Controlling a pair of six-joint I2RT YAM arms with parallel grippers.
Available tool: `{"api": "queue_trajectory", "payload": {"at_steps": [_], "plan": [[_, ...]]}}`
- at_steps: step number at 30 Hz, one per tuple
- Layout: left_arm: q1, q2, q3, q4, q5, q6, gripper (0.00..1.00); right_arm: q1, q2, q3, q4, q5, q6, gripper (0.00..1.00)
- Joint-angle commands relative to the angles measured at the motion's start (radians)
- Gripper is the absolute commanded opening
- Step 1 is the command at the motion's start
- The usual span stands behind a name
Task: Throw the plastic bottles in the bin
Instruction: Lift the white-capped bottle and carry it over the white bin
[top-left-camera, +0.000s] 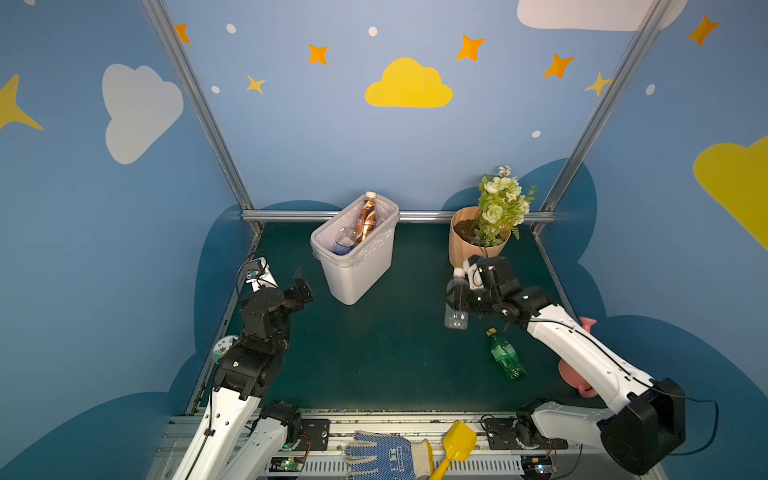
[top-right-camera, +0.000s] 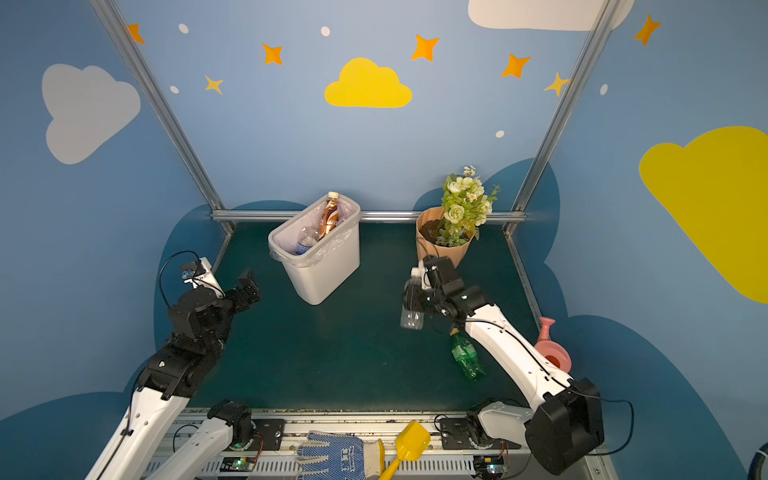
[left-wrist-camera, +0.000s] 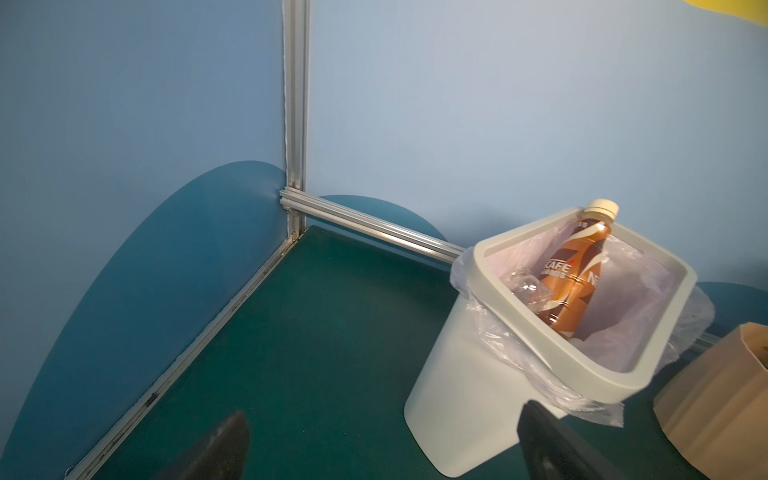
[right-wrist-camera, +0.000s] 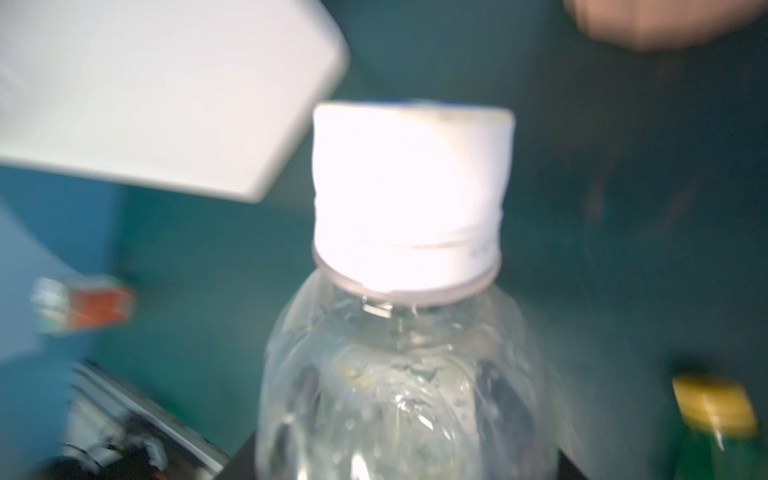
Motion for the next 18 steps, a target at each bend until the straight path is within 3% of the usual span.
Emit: {"api": "queue_trajectory", "payload": {"at_steps": [1,9,15,18], "plan": [[0.036,0.003,-0.007,-0.041,0.009,-0.040,1.00,-0.003,0.072,0.203,0.100,-0.097,-0.017,0.52],[0.058,-0.003,0.006,-0.075,0.043,-0.045,1.00,0.093,0.526,0.817,0.221,-0.299,0.101,0.53],[0.061,0.011,0.023,-0.085,0.055,-0.036,1.00,0.151,0.980,1.439,0.080,-0.362,0.187,0.60],[0.063,0.026,0.032,-0.091,0.076,-0.035,1.00,0.136,1.119,1.658,0.058,-0.391,0.269,0.61]]}}
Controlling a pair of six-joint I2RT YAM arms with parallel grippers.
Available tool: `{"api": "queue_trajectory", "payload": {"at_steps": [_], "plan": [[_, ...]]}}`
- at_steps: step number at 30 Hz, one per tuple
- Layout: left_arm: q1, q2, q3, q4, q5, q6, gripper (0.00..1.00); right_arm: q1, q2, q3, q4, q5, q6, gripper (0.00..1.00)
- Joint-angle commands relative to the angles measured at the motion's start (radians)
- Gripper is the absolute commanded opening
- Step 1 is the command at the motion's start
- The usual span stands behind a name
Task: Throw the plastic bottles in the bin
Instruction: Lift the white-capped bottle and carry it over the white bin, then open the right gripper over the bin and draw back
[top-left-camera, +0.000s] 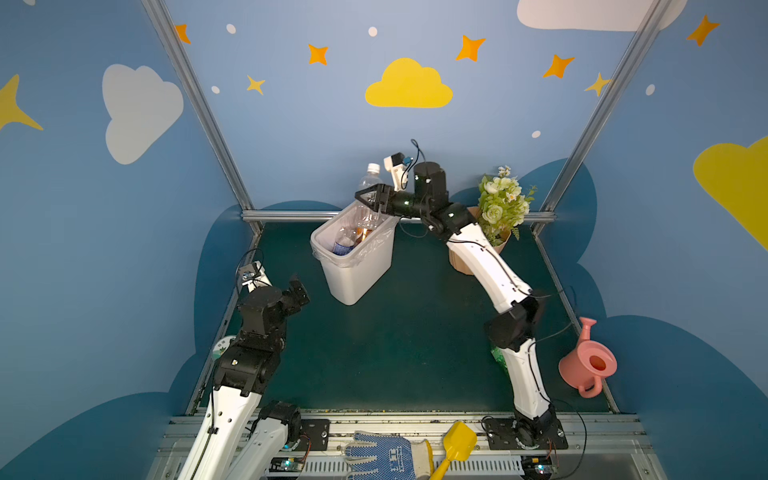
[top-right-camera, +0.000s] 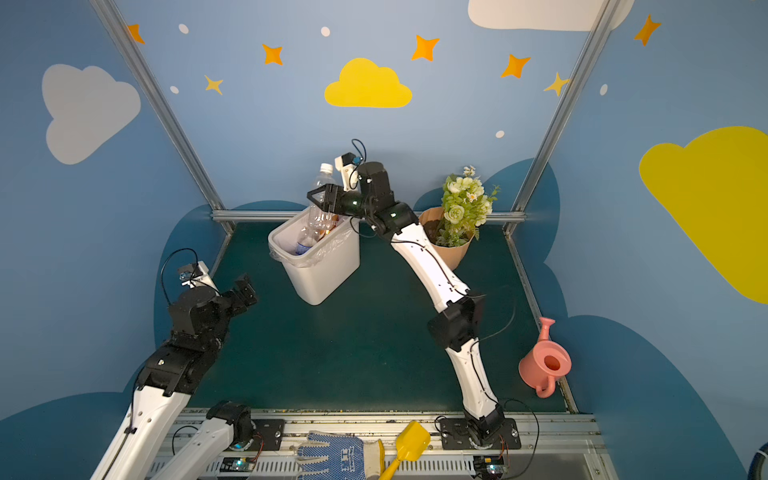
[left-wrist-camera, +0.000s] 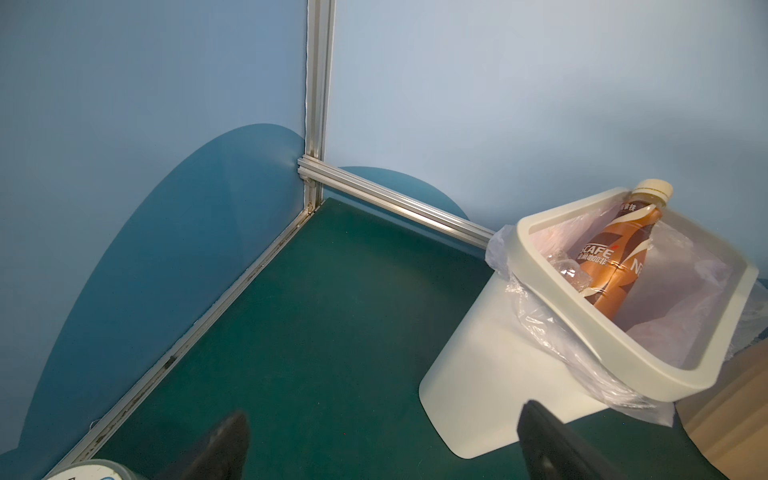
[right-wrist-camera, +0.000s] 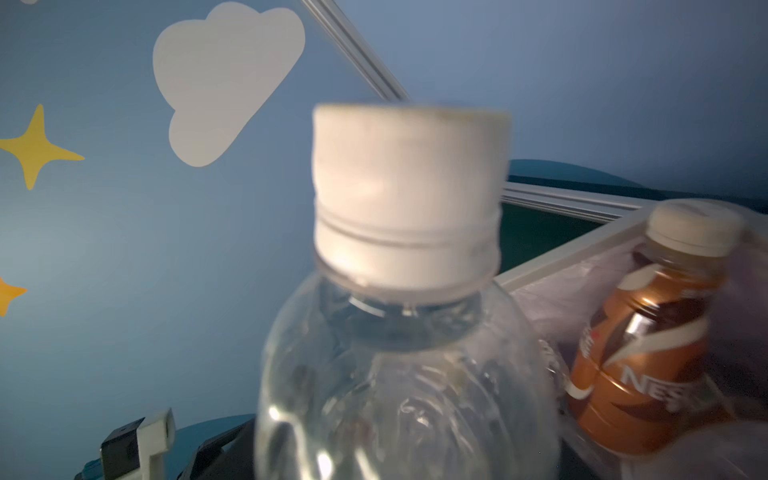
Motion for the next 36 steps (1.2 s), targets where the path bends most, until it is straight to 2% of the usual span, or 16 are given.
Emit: {"api": "queue_trajectory", "payload": {"at_steps": [1,3,4,5,6,8,11,14,16,21,26,29,32,36], "plan": [[0.007,0.017,0.035,-0.028,0.029,-0.002,1.00,-0.024,0.067,0.155,-0.079,-0.058,0.088,0.64],[0.008,0.028,0.044,-0.031,0.035,-0.002,1.00,-0.019,0.024,0.100,-0.123,-0.038,0.030,0.76],[0.008,0.032,0.046,-0.031,0.037,-0.002,1.00,-0.019,-0.010,0.046,-0.126,-0.032,0.008,0.81],[0.008,0.034,0.046,-0.027,0.039,-0.003,1.00,-0.023,-0.059,-0.032,-0.124,-0.015,-0.005,0.92],[0.009,0.034,0.046,-0.025,0.046,-0.002,1.00,-0.027,-0.102,-0.096,-0.112,0.000,-0.013,0.97],[0.008,0.035,0.046,-0.017,0.058,-0.002,1.00,-0.038,-0.194,-0.175,-0.103,0.056,-0.049,0.97],[0.008,0.037,0.057,-0.022,0.079,0.008,1.00,-0.047,-0.302,-0.141,-0.197,0.197,-0.183,0.97],[0.009,0.031,0.056,-0.013,0.076,0.012,1.00,-0.080,-0.436,-0.237,-0.220,0.240,-0.252,0.97],[0.008,0.026,0.053,0.001,0.089,0.011,1.00,-0.109,-0.545,-0.396,-0.202,0.267,-0.278,0.97],[-0.008,0.023,0.059,0.024,0.124,0.028,1.00,-0.228,-0.856,-0.914,-0.120,0.328,-0.283,0.97],[-0.046,0.034,0.041,0.062,0.088,0.044,1.00,-0.344,-1.094,-1.355,-0.240,0.455,-0.260,0.97],[-0.063,0.037,0.024,0.086,0.065,0.047,1.00,-0.387,-1.197,-1.552,-0.334,0.541,-0.231,0.97],[-0.064,0.034,-0.002,0.125,0.059,0.057,1.00,-0.429,-1.294,-1.712,-0.378,0.550,-0.181,0.97],[-0.064,0.056,-0.008,0.140,0.056,0.065,1.00,-0.439,-1.366,-1.847,-0.427,0.568,-0.135,0.97]]}}
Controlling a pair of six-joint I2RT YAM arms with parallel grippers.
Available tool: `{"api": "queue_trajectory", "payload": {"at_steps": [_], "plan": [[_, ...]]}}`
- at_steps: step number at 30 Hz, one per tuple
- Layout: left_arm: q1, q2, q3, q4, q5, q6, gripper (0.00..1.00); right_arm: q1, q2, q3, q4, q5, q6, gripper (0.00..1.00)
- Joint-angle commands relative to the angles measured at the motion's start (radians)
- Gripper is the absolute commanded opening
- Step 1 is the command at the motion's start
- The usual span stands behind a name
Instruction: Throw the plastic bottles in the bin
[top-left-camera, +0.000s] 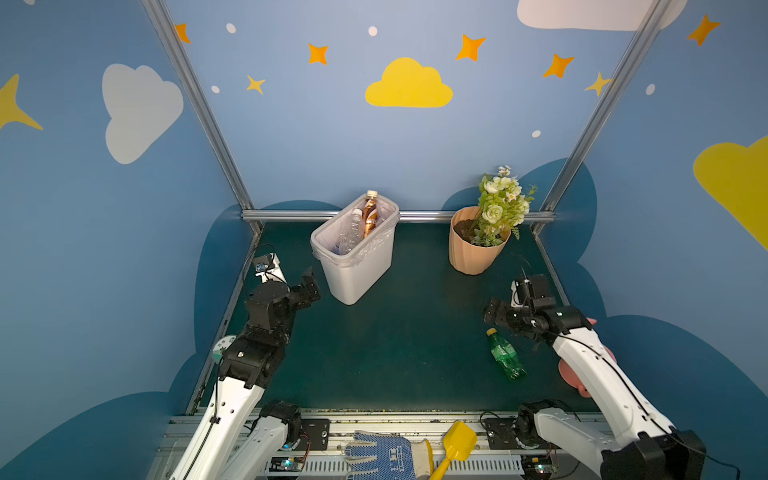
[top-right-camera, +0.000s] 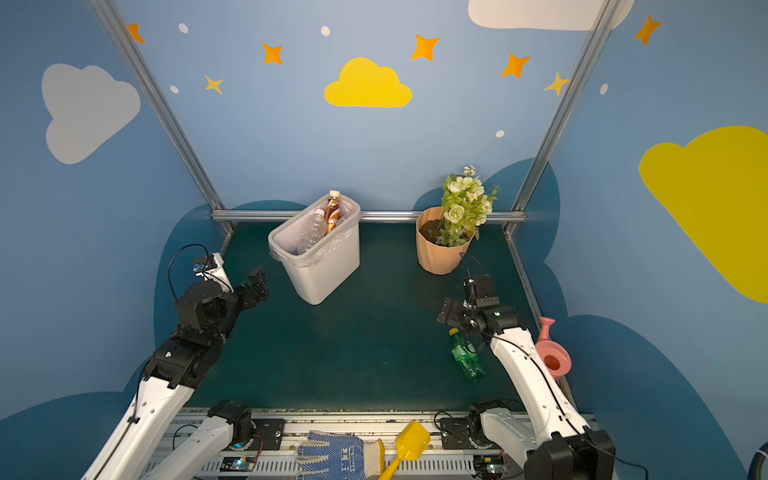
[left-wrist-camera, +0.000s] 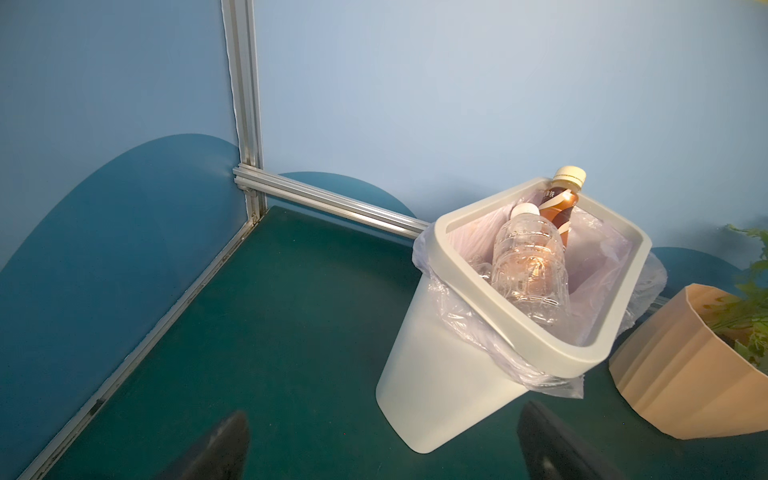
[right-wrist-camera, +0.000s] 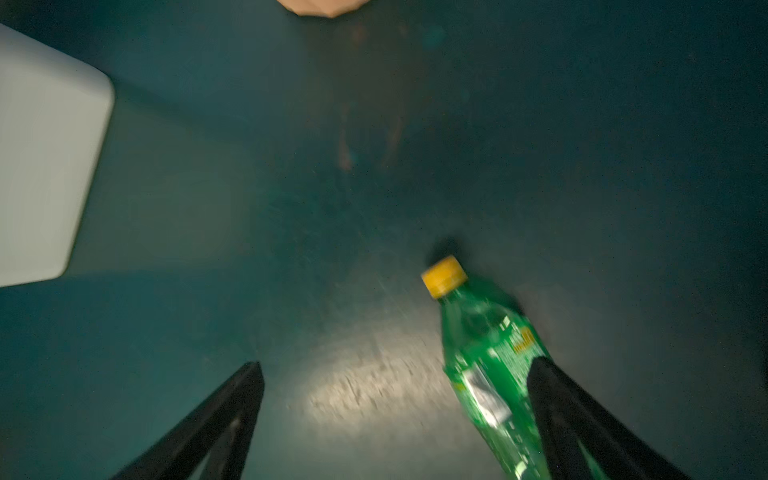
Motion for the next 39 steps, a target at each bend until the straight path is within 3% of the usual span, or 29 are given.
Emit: {"api": "queue_trajectory", "payload": {"at_steps": [1,8,12,19,25,29,32,36,39], "plan": [[0.000,0.016,-0.016,0.048,-0.018,0.022,1.00,-0.002,-0.049,-0.067,-0.053,0.040,0.062,0.97],[-0.002,0.049,-0.027,0.074,0.000,0.033,1.00,-0.002,0.058,-0.213,0.032,0.017,0.117,0.97],[0.000,0.044,-0.032,0.071,-0.008,0.038,1.00,0.036,0.166,-0.224,0.152,-0.132,0.147,0.96],[0.000,0.019,-0.043,0.046,0.010,0.024,1.00,0.257,0.356,-0.055,0.311,-0.174,0.247,0.95],[-0.010,-0.012,-0.043,0.022,0.018,0.012,1.00,0.334,0.504,0.147,0.371,-0.237,0.224,0.95],[-0.038,-0.014,-0.043,0.020,0.028,0.003,1.00,0.352,0.508,0.243,0.362,-0.280,0.192,0.95],[-0.100,-0.003,-0.038,0.023,0.014,-0.002,1.00,0.349,0.441,0.261,0.302,-0.247,0.151,0.96],[-0.227,0.036,-0.021,0.028,-0.051,-0.034,1.00,0.289,0.305,0.161,0.180,-0.084,0.155,0.96],[-0.326,0.075,-0.007,0.028,-0.120,-0.061,1.00,0.198,0.245,0.061,0.115,-0.058,0.109,0.97]]}}
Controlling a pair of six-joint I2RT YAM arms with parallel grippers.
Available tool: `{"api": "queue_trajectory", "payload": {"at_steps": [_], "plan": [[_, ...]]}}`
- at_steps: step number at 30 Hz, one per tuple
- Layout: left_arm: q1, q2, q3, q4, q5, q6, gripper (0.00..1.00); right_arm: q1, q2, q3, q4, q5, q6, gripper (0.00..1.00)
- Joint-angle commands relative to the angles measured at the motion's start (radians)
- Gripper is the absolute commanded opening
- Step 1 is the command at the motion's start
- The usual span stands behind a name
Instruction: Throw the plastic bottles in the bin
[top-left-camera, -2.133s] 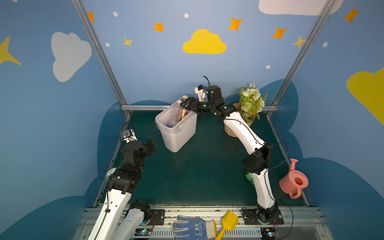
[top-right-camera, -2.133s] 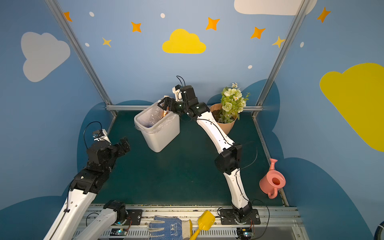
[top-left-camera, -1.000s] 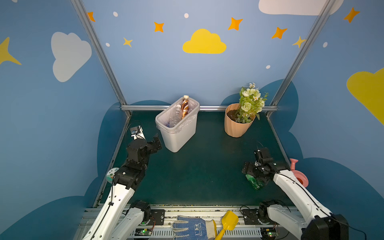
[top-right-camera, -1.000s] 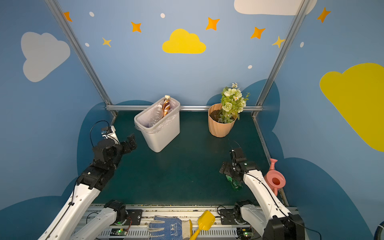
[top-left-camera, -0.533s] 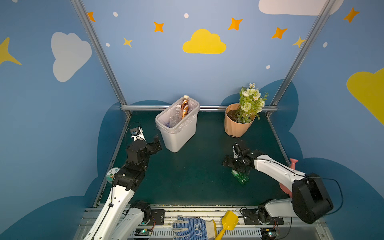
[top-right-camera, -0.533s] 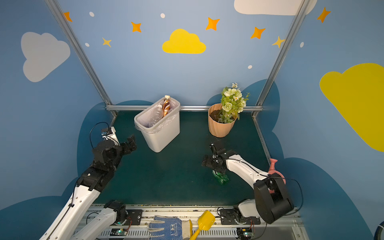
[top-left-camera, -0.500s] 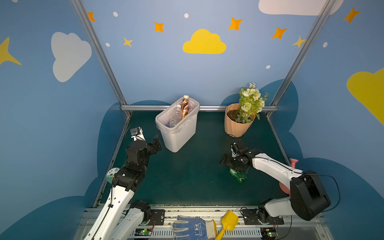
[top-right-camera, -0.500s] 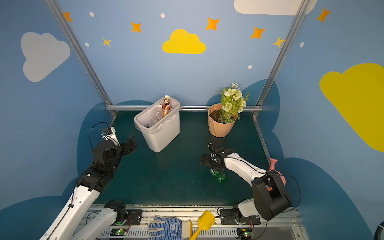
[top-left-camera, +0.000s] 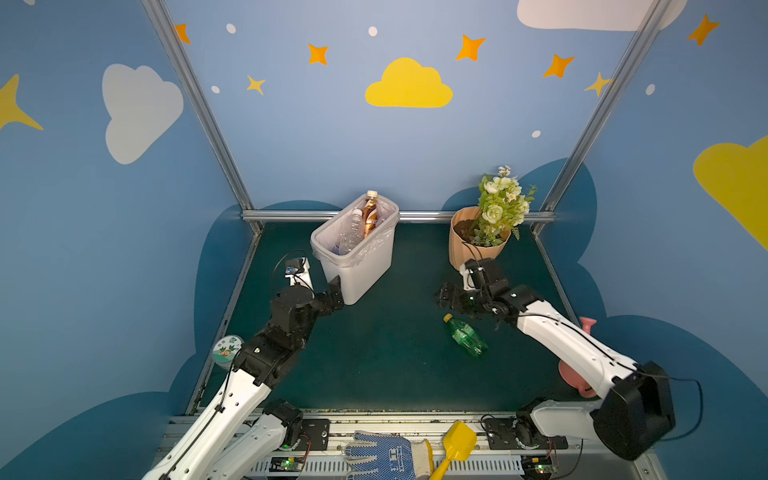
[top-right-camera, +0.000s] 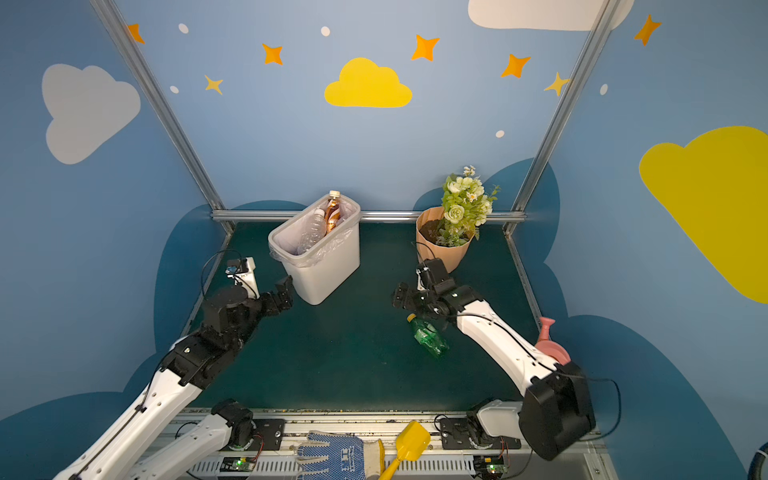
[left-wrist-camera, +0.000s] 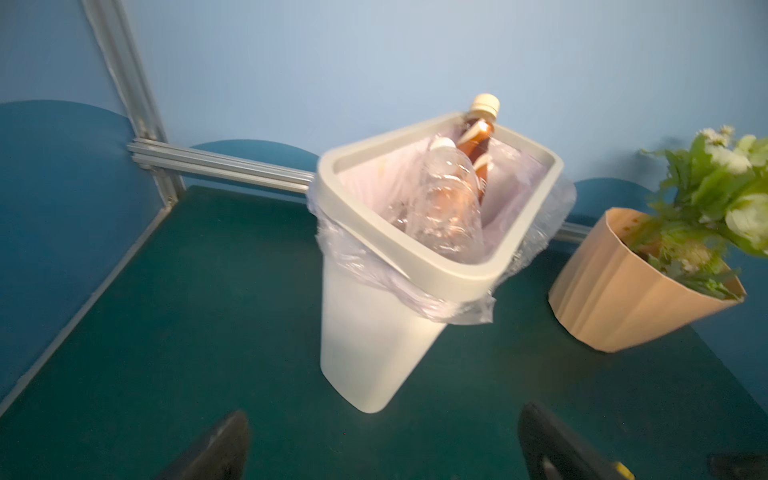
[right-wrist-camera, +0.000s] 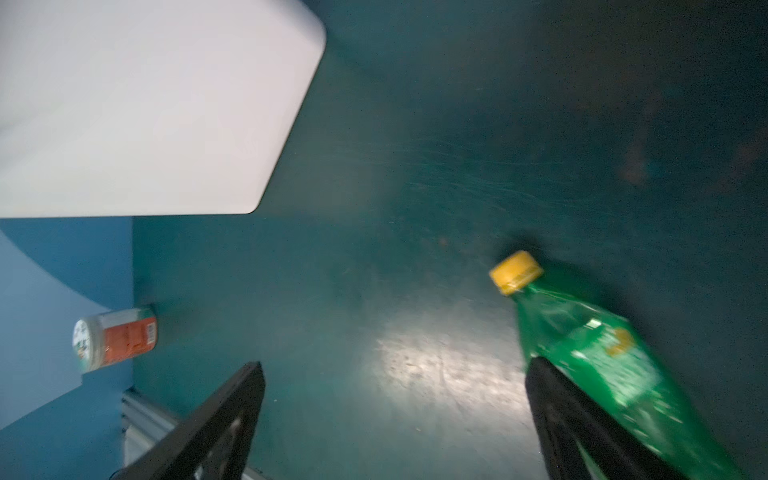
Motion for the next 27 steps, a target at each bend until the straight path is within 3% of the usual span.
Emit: {"api": "queue_trajectory", "payload": {"at_steps": [1,5,8,13,18,27], "plan": [[-0.092,0.034,0.032,0.001,-0.093,-0.045,1.00,-0.094,-0.042,-0.110,-0.157,0.091,-0.063,0.97],[-0.205,0.088,0.029,0.040,-0.125,-0.080,1.00,-0.165,-0.105,-0.213,-0.156,0.097,-0.097,0.97],[-0.258,0.162,0.041,0.050,-0.122,-0.106,1.00,-0.198,-0.126,-0.288,-0.081,0.039,-0.086,0.97],[-0.284,0.260,0.054,0.067,-0.075,-0.178,1.00,-0.201,-0.050,-0.359,0.079,-0.193,-0.081,0.97],[-0.282,0.302,0.049,0.050,-0.047,-0.218,1.00,-0.076,0.015,-0.311,0.191,-0.236,-0.057,0.96],[-0.255,0.336,0.051,-0.034,-0.014,-0.297,1.00,0.188,0.190,-0.091,0.233,-0.283,-0.001,0.96]]}}
